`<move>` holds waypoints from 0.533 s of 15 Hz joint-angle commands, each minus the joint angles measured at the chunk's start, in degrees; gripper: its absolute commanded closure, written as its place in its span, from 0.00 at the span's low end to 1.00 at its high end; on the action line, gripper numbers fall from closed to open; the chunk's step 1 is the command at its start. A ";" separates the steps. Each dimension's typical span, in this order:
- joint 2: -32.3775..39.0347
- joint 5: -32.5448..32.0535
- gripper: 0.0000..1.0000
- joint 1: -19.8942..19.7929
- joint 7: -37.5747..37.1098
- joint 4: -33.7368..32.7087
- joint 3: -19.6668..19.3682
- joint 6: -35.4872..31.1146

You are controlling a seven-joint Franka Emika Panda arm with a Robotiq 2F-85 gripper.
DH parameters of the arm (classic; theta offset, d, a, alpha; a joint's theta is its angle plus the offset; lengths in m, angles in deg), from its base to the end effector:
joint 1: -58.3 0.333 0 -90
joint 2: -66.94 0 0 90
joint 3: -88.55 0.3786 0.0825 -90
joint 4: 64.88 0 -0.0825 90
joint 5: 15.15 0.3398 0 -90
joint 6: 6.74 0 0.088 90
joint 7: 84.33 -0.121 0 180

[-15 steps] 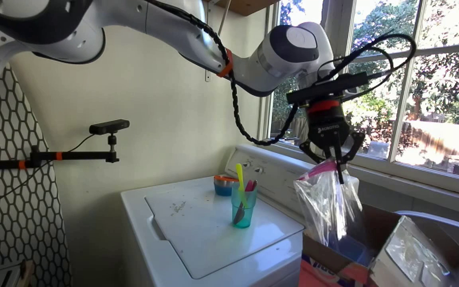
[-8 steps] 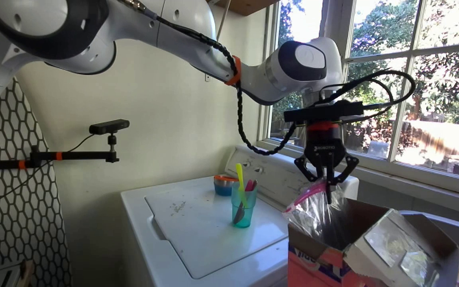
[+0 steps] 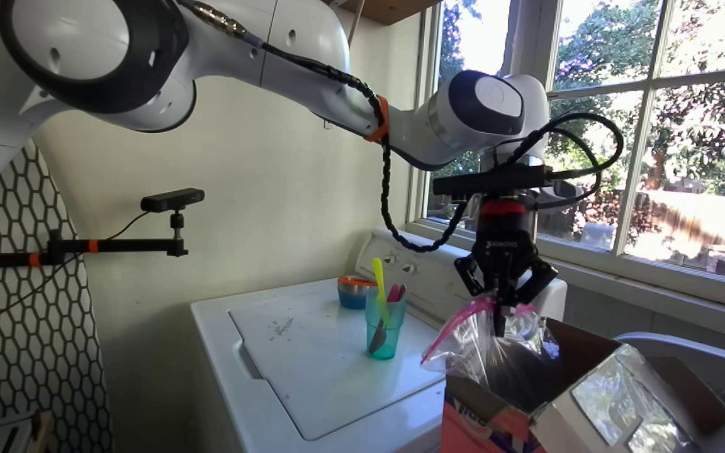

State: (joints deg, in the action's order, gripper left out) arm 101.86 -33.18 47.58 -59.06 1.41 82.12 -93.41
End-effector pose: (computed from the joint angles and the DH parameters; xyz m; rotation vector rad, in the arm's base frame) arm 0.6545 -0.2183 0.4822 2.8170 0.2475 -0.5282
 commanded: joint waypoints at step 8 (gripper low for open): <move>2.67 -2.57 0.99 -0.59 -5.73 -8.27 -1.21 1.28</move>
State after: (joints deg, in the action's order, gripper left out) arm 105.16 -32.63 46.58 -66.27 -5.52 81.68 -88.46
